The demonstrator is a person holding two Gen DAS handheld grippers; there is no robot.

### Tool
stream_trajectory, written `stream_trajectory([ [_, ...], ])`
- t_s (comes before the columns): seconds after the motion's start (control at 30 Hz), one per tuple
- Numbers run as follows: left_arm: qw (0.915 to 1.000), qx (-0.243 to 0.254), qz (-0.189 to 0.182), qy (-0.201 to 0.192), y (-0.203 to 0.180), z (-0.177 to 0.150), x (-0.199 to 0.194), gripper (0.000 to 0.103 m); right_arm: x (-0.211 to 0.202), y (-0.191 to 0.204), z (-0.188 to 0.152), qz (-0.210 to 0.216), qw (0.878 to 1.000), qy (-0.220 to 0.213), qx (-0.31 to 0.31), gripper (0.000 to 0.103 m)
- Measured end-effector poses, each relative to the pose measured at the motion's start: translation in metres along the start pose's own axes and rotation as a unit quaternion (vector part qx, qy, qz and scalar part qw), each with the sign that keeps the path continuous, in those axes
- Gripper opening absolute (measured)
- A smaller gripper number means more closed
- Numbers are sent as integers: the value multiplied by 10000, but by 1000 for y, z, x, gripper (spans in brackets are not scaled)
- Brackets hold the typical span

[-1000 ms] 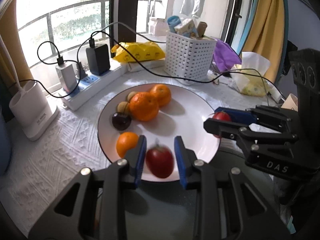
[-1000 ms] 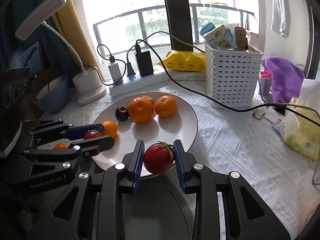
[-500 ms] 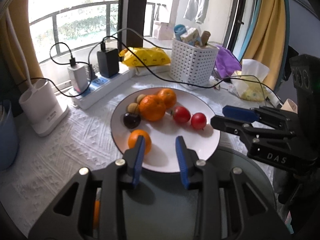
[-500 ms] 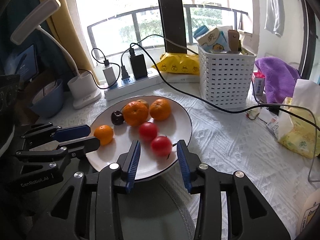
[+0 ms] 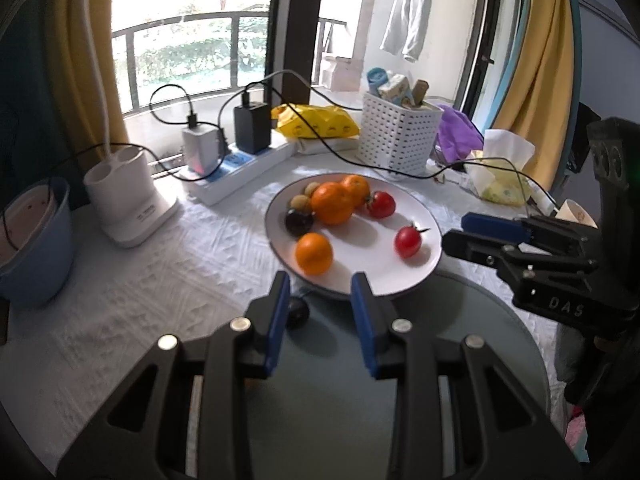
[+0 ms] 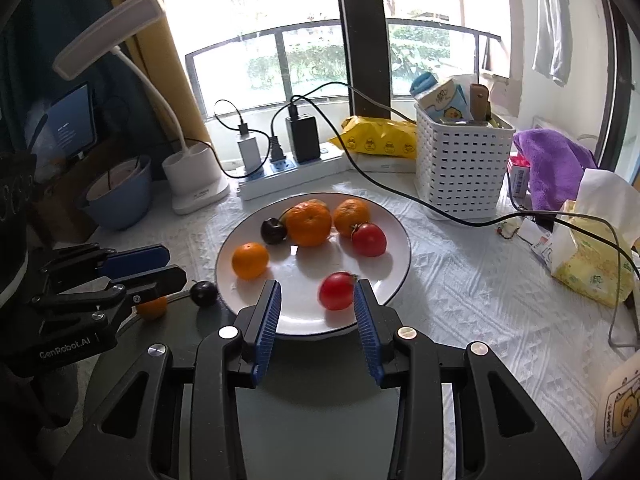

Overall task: Organize fruits
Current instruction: 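Release both tomatoes onto the white plate with both tools, then grasp an orange with the left tool while the right tool grasps the dark plum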

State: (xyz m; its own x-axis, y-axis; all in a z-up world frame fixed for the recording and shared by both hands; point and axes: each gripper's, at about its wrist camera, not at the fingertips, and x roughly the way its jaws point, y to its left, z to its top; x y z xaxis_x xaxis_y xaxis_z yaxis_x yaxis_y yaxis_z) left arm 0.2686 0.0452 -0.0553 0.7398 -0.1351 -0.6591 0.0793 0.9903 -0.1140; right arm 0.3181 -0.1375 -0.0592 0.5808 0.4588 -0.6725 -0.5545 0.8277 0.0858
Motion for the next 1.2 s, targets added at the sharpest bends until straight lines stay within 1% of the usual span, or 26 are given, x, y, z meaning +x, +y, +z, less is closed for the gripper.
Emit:
stream_trajectory([
  [0.37,9996,-233,181,31,26,-29,-20,33,-5,34,-10,100,9998,59,-176,40],
  [0.47,9994,-266,227,62,32,-36,-21,33,-4,43,-13,141,9996,91,-207,40],
  [0.53,9991,-238,330,116,35,-43,-17,34,-1,47,-15,171,9995,143,-221,40],
  [0.63,9986,-331,357,197,41,-49,-13,35,3,54,-18,225,9992,223,-260,40],
  [0.67,9986,-339,366,198,43,-49,-13,37,4,56,-18,243,9990,237,-285,40],
  [0.7,9985,-359,371,191,44,-50,-12,44,5,57,-17,254,9989,241,-298,40],
  [0.77,9984,-410,346,170,46,-50,-10,46,7,58,-17,275,9988,252,-305,40],
  [1.07,9976,-303,325,532,44,-50,16,46,23,58,-16,354,9982,395,-265,40],
  [1.13,9971,-378,279,597,46,-50,19,44,26,59,-15,376,9980,418,-274,40],
  [1.2,9971,-405,249,586,48,-50,19,36,28,61,-15,401,9979,432,-283,40],
])
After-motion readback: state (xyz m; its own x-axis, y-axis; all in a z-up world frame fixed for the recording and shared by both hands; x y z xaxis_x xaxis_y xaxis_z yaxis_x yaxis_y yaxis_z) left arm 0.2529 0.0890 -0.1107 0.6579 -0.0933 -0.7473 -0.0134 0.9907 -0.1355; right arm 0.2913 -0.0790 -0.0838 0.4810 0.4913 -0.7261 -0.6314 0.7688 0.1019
